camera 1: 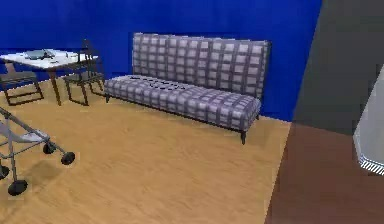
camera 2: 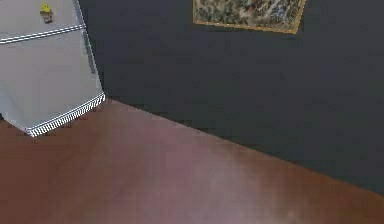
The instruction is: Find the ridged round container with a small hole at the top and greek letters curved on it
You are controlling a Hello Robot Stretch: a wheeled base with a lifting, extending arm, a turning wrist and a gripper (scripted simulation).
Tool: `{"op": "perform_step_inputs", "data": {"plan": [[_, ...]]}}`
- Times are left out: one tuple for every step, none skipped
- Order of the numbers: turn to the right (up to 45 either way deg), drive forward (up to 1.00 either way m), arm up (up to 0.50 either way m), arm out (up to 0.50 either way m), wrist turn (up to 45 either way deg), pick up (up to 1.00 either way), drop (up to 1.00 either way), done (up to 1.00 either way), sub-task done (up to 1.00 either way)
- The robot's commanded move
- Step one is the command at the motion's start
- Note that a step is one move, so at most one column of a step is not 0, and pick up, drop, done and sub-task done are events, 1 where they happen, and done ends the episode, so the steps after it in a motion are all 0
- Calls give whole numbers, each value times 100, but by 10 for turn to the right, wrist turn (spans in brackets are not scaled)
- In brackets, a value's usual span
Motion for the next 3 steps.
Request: {"op": "perform_step_inputs", "data": {"plan": [[450,0,0,0,0,0,0,0,0],[450,0,0,0,0,0,0,0,0],[450,0,0,0,0,0,0,0,0]]}}
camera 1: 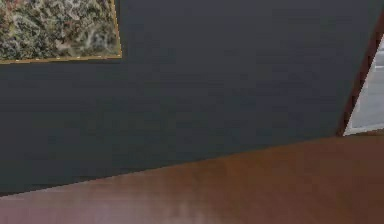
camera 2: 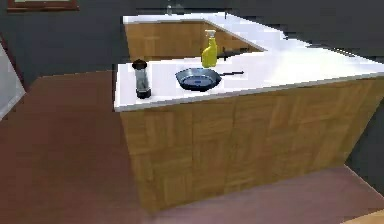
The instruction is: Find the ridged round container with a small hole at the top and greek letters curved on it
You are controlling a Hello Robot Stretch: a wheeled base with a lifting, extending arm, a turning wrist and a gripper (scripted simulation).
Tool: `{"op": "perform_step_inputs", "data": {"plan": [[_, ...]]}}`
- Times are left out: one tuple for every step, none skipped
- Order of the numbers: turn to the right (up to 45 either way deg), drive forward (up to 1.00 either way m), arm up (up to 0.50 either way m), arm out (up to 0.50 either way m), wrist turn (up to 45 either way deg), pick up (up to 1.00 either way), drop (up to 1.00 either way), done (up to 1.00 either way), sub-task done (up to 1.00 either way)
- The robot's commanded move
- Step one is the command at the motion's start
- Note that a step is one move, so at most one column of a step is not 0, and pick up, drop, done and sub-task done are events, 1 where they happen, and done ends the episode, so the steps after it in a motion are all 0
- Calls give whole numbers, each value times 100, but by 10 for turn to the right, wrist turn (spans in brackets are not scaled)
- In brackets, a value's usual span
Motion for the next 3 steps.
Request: {"op": "perform_step_inputs", "data": {"plan": [[270,0,0,0,0,0,0,0,0],[0,45,0,0,0,0,0,0,0],[-60,0,0,0,0,0,0,0,0]]}}
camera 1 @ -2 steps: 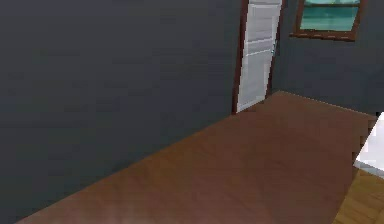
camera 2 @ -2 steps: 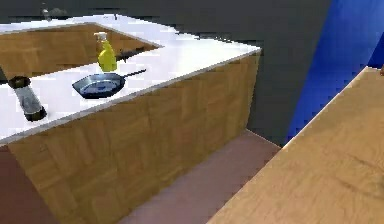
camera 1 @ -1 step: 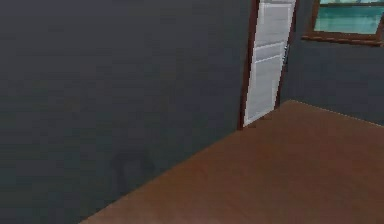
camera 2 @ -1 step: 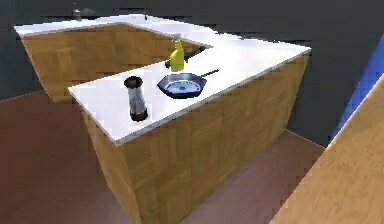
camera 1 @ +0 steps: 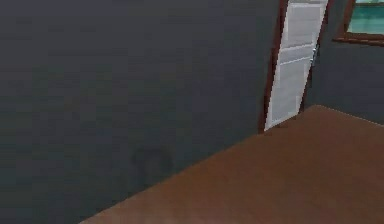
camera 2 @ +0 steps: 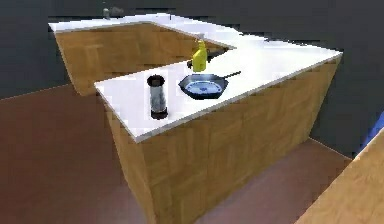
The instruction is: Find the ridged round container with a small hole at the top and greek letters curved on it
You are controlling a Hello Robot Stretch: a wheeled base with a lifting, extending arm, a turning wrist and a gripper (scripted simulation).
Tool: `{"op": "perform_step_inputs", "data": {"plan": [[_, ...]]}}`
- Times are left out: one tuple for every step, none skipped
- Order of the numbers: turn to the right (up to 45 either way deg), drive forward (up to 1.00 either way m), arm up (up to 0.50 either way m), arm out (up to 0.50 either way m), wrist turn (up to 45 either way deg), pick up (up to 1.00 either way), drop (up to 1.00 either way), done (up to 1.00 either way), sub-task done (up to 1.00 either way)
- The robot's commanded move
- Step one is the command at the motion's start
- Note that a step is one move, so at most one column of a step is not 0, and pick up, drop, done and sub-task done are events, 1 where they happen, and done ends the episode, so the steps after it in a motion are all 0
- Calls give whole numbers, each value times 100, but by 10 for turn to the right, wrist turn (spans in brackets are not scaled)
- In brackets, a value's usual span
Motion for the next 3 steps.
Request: {"op": "perform_step_inputs", "data": {"plan": [[0,50,0,0,0,0,0,0,0],[450,0,0,0,0,0,0,0,0],[60,0,0,0,0,0,0,0,0]]}}
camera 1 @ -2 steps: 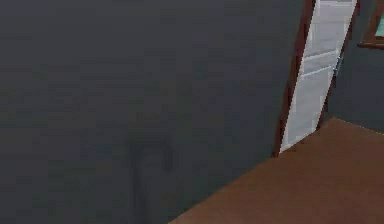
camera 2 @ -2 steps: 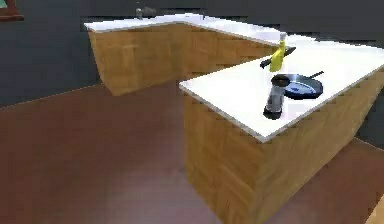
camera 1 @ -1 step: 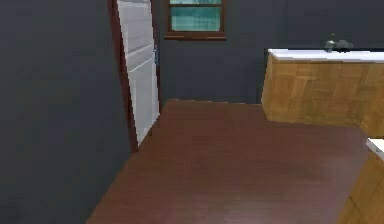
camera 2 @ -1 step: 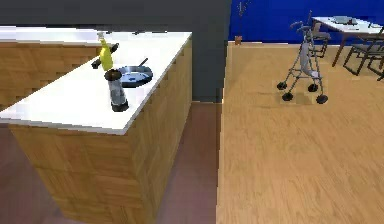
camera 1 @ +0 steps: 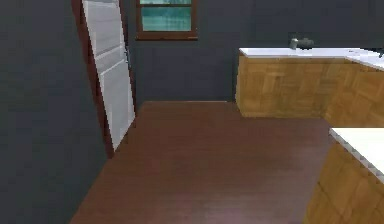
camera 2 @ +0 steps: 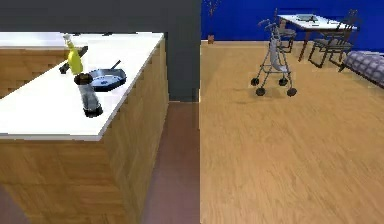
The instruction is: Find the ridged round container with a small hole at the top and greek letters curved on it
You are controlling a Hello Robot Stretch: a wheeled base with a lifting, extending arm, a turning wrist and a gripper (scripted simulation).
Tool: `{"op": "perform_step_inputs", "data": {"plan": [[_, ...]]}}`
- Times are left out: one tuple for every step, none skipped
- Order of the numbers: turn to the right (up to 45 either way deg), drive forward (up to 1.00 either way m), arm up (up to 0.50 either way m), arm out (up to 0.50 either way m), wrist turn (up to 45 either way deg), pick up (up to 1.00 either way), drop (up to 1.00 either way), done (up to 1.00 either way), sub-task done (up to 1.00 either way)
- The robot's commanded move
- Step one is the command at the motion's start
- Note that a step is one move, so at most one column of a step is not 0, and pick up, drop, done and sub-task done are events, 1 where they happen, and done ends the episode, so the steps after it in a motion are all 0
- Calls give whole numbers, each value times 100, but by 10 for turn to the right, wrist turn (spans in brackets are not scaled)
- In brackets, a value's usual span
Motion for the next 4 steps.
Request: {"op": "perform_step_inputs", "data": {"plan": [[0,100,0,0,0,0,0,0,0],[30,0,0,0,0,0,0,0,0],[0,20,0,0,0,0,0,0,0],[420,0,0,0,0,0,0,0,0]]}}
